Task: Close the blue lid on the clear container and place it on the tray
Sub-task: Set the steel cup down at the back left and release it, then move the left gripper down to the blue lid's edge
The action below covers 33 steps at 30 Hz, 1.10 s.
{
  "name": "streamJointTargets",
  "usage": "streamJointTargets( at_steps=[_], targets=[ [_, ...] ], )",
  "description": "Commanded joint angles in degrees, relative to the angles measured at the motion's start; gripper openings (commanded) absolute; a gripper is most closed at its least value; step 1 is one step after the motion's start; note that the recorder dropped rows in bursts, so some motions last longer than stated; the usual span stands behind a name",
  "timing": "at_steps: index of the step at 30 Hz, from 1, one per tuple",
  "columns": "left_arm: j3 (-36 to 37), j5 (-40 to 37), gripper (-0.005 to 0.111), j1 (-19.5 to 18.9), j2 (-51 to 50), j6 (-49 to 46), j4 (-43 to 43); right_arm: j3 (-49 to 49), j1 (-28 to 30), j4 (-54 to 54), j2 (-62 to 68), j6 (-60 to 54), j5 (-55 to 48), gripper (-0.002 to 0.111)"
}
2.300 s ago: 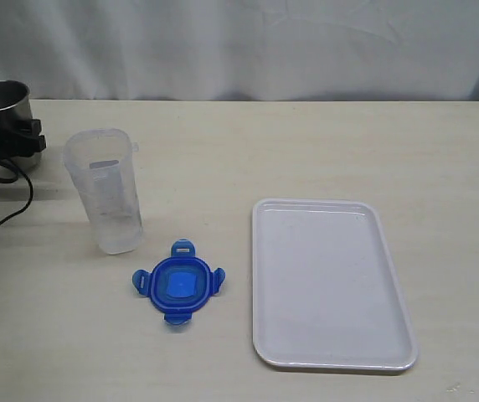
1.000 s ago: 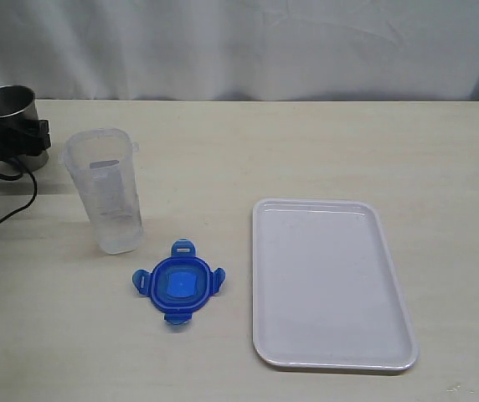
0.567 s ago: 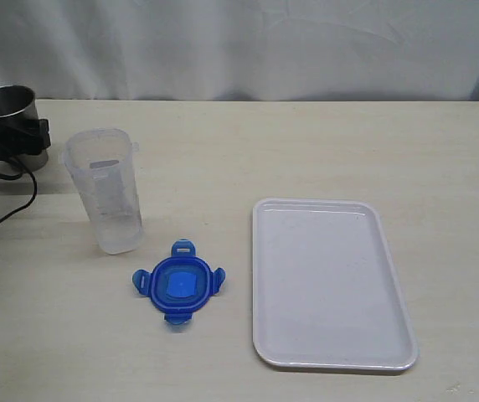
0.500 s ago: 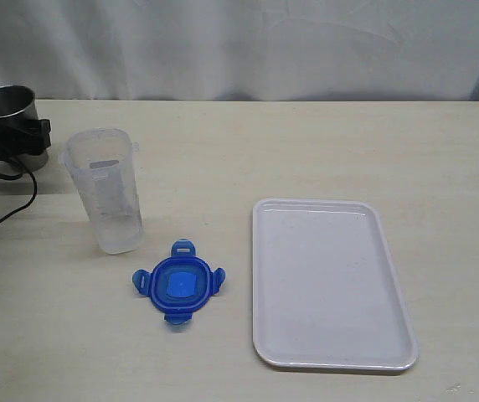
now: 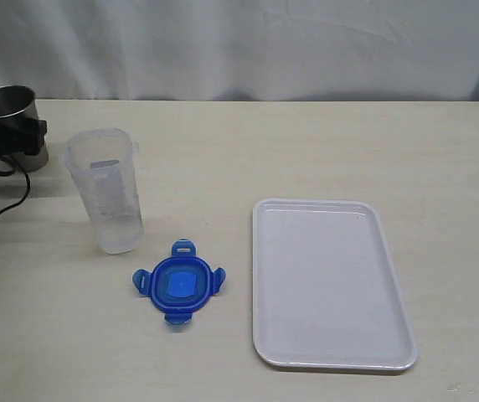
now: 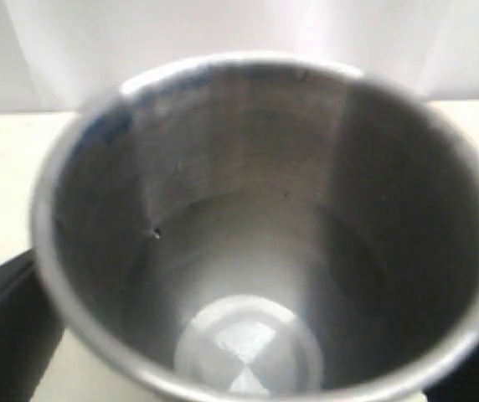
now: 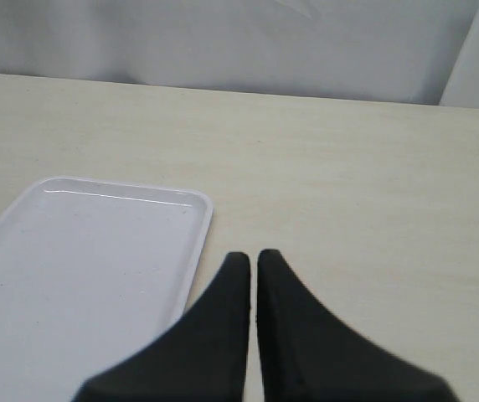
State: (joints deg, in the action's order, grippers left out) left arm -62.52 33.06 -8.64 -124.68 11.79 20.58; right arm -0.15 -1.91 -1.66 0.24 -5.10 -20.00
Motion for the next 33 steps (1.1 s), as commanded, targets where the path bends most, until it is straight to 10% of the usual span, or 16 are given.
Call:
streamJointTargets(
  at_steps=[1,17,33],
  targets=[
    [2.8,2.1,0.105,-0.1,2.5,0.0,0.2,0.1,-0.2,0.5,-0.2,-0.1,0.2,0.004],
    [17.1,2.4,0.105,-0.7,12.5,0.3,-0.3,0.1,-0.2,0.5,-0.2,-0.1,0.2,0.004],
    [21.2,-38.4,0.105,0.5,44.0,14.8,-2.4,0.1,-0.2,0.5,-0.2,-0.1,0.2,0.004]
  ],
)
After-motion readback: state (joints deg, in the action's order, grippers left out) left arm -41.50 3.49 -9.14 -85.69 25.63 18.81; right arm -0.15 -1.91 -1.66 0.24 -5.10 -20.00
